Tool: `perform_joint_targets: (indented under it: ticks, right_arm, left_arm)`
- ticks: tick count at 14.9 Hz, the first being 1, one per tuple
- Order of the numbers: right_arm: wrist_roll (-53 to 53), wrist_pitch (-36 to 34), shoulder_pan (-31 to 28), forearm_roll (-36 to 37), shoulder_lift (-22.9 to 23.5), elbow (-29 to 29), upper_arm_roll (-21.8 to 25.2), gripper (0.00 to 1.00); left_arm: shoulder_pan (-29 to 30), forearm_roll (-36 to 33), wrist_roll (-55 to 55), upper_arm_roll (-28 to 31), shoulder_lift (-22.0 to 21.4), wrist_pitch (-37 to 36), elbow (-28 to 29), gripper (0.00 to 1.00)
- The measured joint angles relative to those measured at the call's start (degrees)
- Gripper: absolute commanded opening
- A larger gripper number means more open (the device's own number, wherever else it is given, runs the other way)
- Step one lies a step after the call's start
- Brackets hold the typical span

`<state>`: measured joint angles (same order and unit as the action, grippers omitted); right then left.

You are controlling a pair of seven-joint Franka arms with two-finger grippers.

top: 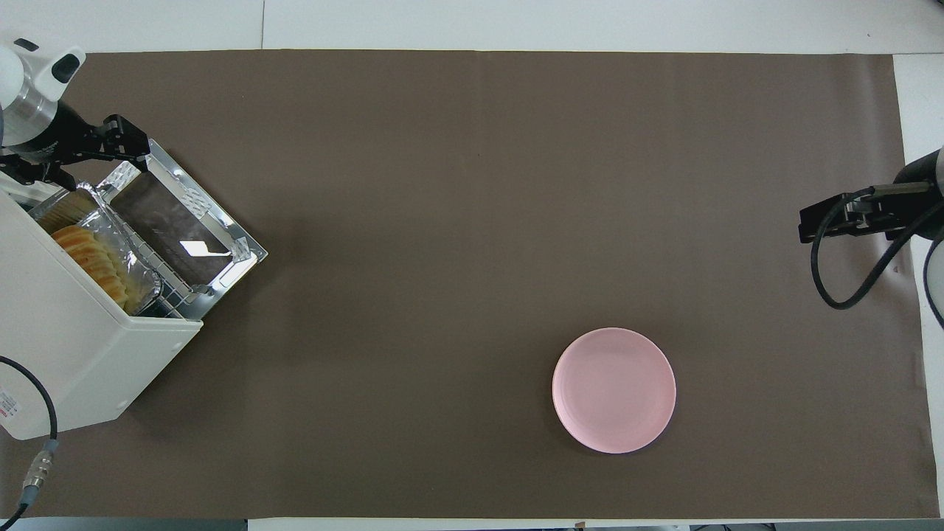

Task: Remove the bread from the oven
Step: 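Grasp the foil tray rim with the left gripper and pull it out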

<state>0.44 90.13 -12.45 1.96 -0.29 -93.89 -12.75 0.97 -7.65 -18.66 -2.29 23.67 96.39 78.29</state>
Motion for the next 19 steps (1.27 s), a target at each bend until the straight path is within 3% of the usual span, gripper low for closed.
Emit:
perform_joint_targets:
  ticks: [11, 18, 19]
  right_arm:
    - [0.0, 0.0, 0.0, 0.0, 0.0, 0.0, 0.0, 1.00]
    - [0.0, 0.0, 0.0, 0.0, 0.0, 0.0, 0.0, 1.00]
    - [0.0, 0.0, 0.0, 0.0, 0.0, 0.0, 0.0, 1.00]
  left_arm:
    - [-1.7, -8.3, -18.6, -0.1, 0.5, 6.5, 10.1, 1.00]
    - [-2.2, -11.2, -20.7, 0.0, 0.5, 7.3, 13.9, 1.00]
    - [-2.2, -11.2, -21.1, 0.0, 0.5, 7.7, 14.2, 0.81]
